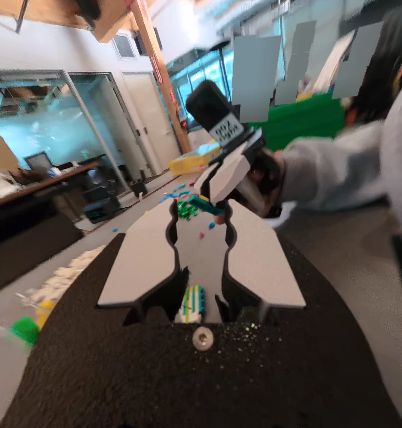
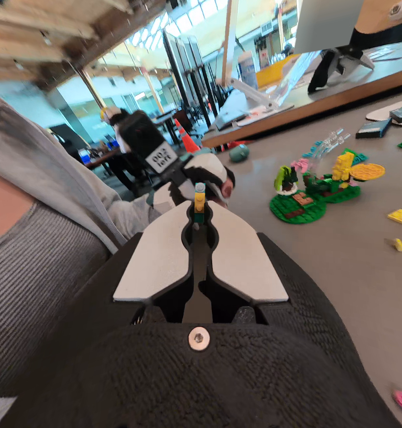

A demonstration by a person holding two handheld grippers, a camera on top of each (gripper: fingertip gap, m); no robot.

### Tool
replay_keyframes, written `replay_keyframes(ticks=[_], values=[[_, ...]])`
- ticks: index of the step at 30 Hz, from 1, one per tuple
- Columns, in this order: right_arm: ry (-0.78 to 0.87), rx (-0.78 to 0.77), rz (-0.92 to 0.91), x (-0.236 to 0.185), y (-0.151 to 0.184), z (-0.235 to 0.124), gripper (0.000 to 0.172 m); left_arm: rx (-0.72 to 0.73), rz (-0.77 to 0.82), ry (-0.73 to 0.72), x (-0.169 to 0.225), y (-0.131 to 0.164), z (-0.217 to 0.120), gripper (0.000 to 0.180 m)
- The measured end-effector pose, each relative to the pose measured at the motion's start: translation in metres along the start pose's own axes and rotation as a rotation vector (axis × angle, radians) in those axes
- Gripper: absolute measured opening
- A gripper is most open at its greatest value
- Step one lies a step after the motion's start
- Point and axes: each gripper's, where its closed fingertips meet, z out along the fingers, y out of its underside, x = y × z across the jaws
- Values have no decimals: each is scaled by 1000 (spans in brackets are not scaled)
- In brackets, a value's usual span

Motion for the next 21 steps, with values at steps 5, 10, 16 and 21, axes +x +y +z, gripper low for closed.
replay_keyframes(ticks=[5, 10, 16, 21], values=[[119, -323, -162, 13, 38, -12, 6, -295, 487, -26, 14, 39, 8, 40], [206, -478, -273, 19, 54, -16, 6, -415, 749, -71, 14, 60, 12, 19], [211, -468, -261, 20, 53, -16, 6, -401, 820, -103, 11, 54, 11, 14], [244, -362, -235, 24, 38, -13, 6, -459, 802, -185, -4, 53, 8, 8]])
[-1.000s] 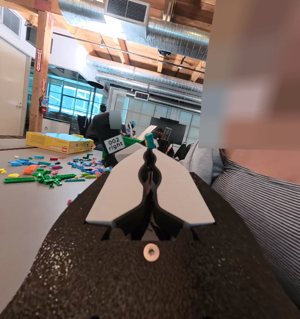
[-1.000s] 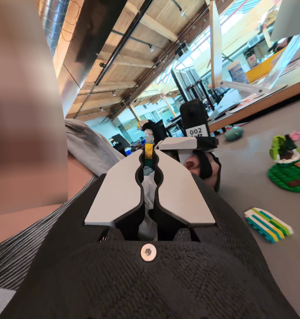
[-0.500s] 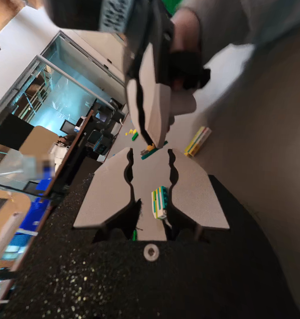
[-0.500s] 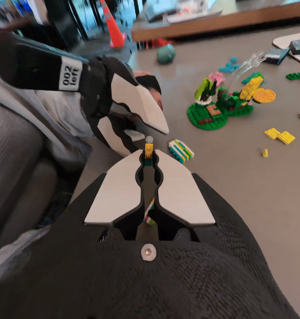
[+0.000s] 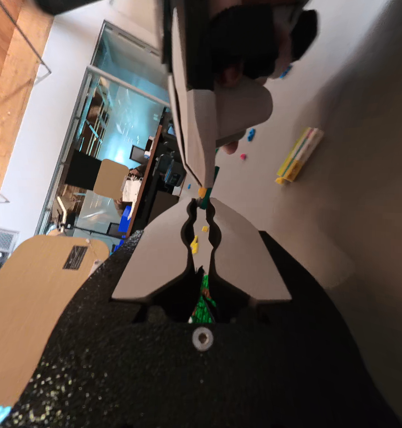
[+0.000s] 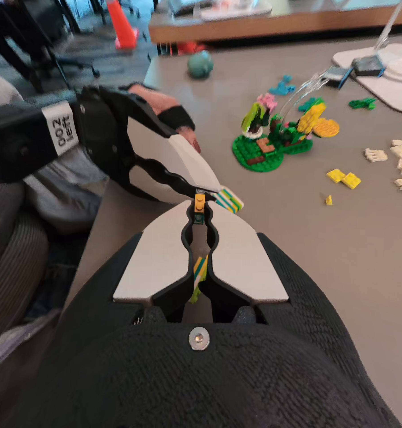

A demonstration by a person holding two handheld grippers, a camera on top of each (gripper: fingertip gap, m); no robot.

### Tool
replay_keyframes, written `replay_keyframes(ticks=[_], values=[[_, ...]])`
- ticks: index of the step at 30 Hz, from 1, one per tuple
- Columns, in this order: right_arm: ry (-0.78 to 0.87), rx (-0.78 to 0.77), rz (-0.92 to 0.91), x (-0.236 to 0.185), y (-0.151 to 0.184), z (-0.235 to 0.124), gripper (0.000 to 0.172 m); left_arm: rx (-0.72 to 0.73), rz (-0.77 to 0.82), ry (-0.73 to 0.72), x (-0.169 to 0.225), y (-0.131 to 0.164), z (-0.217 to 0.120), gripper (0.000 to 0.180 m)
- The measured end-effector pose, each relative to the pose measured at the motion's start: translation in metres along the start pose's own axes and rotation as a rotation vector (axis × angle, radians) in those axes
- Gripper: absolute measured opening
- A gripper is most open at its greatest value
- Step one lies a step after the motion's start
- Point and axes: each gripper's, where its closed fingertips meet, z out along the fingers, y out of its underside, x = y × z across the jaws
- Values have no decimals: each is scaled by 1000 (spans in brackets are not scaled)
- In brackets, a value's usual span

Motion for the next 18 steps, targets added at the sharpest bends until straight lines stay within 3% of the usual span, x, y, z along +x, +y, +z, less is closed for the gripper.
replay_keyframes(ticks=[8, 18], values=[[27, 308, 239, 12, -32, 5, 6, -65, -156, -92, -22, 13, -1, 8], [-11, 64, 113, 4, 2, 14, 13, -52, 135, -14, 2, 11, 1, 7]])
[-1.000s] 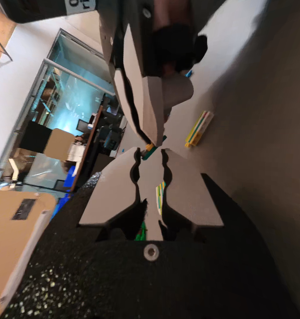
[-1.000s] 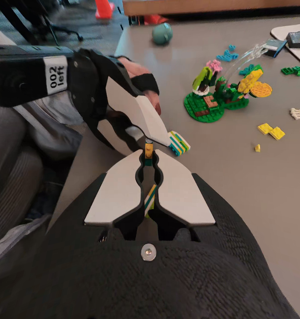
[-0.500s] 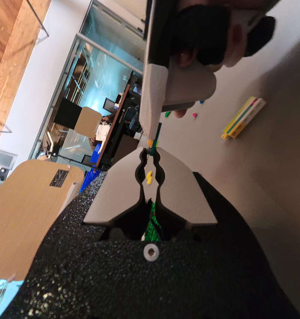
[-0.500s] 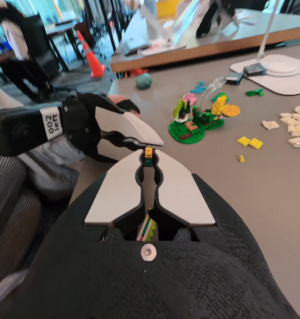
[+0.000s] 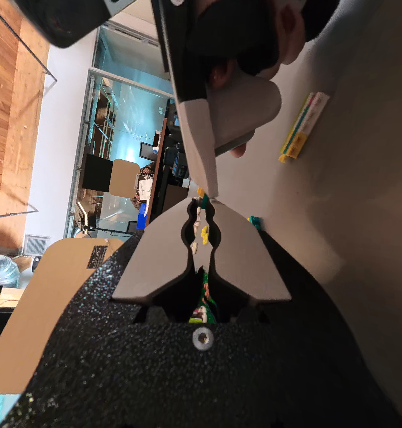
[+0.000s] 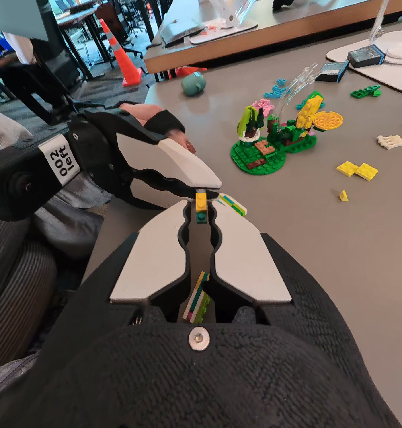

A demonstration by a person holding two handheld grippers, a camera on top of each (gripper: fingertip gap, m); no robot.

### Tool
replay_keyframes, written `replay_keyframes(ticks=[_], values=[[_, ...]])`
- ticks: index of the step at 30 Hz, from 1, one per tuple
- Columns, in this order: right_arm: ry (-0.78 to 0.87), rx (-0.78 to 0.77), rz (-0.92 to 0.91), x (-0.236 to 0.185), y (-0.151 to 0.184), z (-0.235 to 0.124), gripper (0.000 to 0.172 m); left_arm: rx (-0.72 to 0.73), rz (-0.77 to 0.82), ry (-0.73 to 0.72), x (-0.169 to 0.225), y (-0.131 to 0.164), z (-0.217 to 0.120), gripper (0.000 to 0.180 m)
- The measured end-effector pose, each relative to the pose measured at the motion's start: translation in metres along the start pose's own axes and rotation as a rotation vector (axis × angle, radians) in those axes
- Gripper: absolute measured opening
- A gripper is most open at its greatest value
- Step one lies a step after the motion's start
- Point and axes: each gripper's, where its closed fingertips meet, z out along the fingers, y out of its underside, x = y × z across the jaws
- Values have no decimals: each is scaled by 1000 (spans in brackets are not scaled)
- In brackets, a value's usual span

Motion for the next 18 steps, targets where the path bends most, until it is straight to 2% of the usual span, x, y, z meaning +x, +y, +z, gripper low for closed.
replay_keyframes(ticks=[7, 9, 12, 18], values=[[35, -6, -66, 1, 0, -1, 6, 1, 47, 3, 3, -1, 1, 7], [57, 48, -81, 2, -8, -2, 6, -5, 11, -64, -10, 0, -1, 7], [12, 250, 127, -1, -33, -3, 7, -19, -96, -135, -29, 2, -5, 7], [-199, 429, 609, 0, -42, -5, 6, -64, -65, -214, -37, 3, -6, 7]])
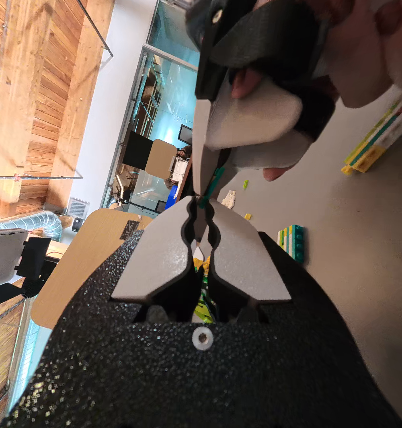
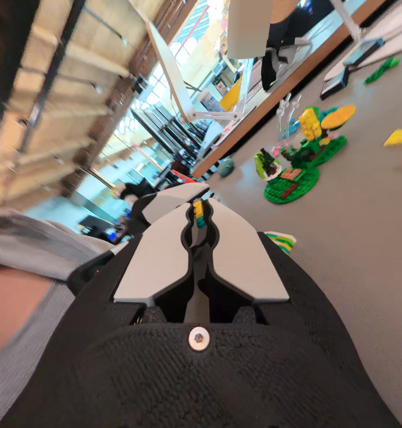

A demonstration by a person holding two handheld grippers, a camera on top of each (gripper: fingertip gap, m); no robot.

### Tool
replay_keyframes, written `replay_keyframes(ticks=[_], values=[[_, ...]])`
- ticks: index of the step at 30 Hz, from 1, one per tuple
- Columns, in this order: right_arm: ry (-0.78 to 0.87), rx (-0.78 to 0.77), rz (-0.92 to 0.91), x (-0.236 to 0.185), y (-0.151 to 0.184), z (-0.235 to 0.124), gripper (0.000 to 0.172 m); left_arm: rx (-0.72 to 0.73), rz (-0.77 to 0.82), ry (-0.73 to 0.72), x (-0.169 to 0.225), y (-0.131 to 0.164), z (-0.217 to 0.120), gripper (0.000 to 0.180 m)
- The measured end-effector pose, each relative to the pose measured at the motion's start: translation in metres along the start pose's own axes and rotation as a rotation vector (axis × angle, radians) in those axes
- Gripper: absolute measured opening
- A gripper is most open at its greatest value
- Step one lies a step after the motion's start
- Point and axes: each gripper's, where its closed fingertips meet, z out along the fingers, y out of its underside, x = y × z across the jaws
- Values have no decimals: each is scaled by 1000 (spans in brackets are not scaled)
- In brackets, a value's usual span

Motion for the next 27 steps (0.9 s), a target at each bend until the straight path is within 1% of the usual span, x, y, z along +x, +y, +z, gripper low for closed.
replay_keyframes(ticks=[3, 4, 5, 6, 7, 10, 12, 13, 14, 20, 23, 27], values=[[-51, 25, 136, -1, -1, -1, 5, 3, 6, -6, -1, -1, 0, 7], [-58, 28, 154, 0, -1, -1, 5, 4, -11, 10, 1, -1, 0, 7], [-44, 21, 128, 2, 0, -1, 5, -3, -30, 31, 4, 1, 1, 7], [-4, 5, 47, 4, 1, -1, 6, -7, -56, 56, 7, 3, 2, 7], [49, -25, -95, 6, 3, -1, 6, -7, -84, 77, 8, 3, 2, 7], [280, -150, -725, 9, 4, -3, 7, -15, -164, 128, 13, 4, 4, 7], [419, -208, -1082, 9, 4, -3, 7, -20, -204, 148, 15, 4, 5, 7], [465, -225, -1210, 9, 4, -3, 7, -22, -218, 159, 16, 5, 5, 7], [496, -237, -1300, 8, 5, -3, 7, -25, -231, 170, 17, 5, 5, 7], [600, -308, -1666, 11, 8, -4, 6, -44, -258, 223, 24, 7, 6, 7], [630, -342, -1774, 13, 9, -4, 5, -51, -273, 240, 26, 8, 6, 7], [647, -360, -1851, 14, 10, -4, 5, -55, -311, 264, 29, 9, 7, 7]])
